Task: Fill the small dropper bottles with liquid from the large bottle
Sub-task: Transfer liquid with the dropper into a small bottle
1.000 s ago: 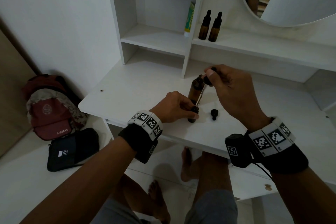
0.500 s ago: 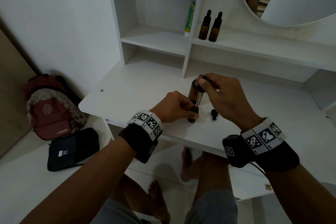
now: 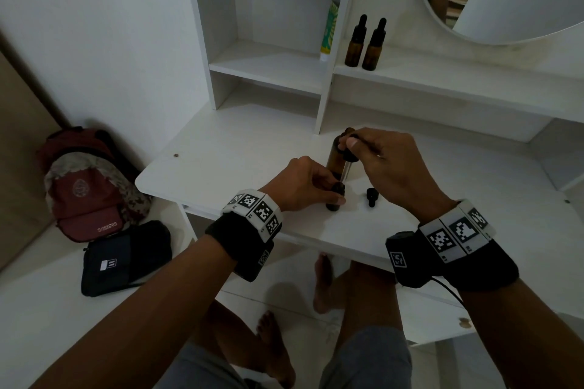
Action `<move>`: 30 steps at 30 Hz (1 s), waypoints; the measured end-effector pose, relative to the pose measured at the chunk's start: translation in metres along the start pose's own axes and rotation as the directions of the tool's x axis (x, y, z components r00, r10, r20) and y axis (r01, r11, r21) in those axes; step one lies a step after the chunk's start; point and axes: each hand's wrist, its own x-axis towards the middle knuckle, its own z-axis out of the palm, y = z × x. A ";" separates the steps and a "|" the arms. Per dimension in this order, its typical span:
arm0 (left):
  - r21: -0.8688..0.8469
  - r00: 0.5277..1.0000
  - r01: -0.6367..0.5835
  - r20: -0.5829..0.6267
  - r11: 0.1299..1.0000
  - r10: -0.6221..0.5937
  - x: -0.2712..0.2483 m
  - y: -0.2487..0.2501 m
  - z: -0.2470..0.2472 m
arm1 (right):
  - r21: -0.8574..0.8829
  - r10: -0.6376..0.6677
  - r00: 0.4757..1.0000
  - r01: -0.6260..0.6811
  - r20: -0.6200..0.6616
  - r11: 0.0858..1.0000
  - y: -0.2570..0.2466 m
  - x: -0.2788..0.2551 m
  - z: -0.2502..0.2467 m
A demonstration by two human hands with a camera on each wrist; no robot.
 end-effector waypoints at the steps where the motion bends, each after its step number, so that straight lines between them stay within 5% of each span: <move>1: 0.002 1.000 0.000 -0.001 1.000 0.000 0.000 0.000 0.000 | 0.002 -0.003 1.000 0.003 -0.006 1.000 0.001 0.000 0.000; 26: 0.003 1.000 0.004 0.002 1.000 -0.004 0.000 0.000 0.000 | 0.013 0.022 1.000 -0.022 -0.002 1.000 -0.005 -0.002 -0.004; 30: -0.016 1.000 0.022 0.003 1.000 -0.022 0.000 0.000 0.000 | 0.052 0.024 0.995 -0.019 -0.092 0.998 -0.012 0.005 -0.018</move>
